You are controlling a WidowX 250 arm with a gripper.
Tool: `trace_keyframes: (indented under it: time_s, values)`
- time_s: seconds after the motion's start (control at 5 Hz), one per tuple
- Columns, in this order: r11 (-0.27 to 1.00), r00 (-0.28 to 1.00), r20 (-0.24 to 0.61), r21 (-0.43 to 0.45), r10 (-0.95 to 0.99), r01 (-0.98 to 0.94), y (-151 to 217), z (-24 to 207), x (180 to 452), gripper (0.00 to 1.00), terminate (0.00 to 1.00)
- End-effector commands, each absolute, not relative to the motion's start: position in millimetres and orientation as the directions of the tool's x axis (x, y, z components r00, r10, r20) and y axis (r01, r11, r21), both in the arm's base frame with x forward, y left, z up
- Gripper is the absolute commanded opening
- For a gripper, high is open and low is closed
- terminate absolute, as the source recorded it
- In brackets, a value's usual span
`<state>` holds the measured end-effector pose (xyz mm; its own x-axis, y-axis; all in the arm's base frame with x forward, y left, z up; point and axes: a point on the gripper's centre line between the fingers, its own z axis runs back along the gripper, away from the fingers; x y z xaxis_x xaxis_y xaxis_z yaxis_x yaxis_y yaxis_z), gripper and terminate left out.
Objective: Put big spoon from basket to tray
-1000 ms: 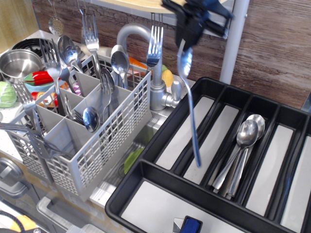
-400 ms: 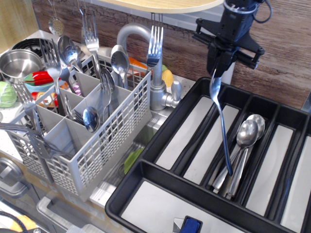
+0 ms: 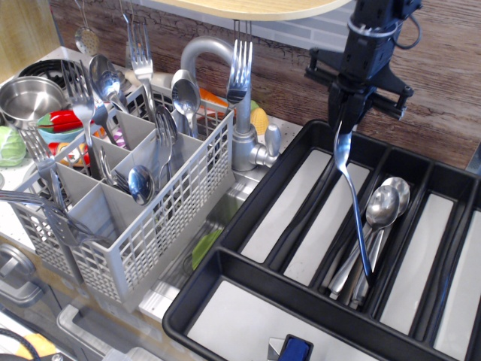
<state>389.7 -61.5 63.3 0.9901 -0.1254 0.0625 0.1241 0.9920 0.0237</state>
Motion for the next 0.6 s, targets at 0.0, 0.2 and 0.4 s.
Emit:
trace_keyframes:
  time_s: [0.0, 0.2, 0.4]
  values:
    - [0.986, 0.984, 0.167, -0.143, -0.064, 0.088, -67.5, 75.8, 395.5, 1.0, 0.0]
    - [0.986, 0.984, 0.167, -0.143, -0.064, 0.088, -67.5, 75.8, 395.5, 1.0, 0.0]
    - [0.986, 0.984, 0.167, -0.143, -0.064, 0.088, -67.5, 75.8, 395.5, 1.0, 1.0]
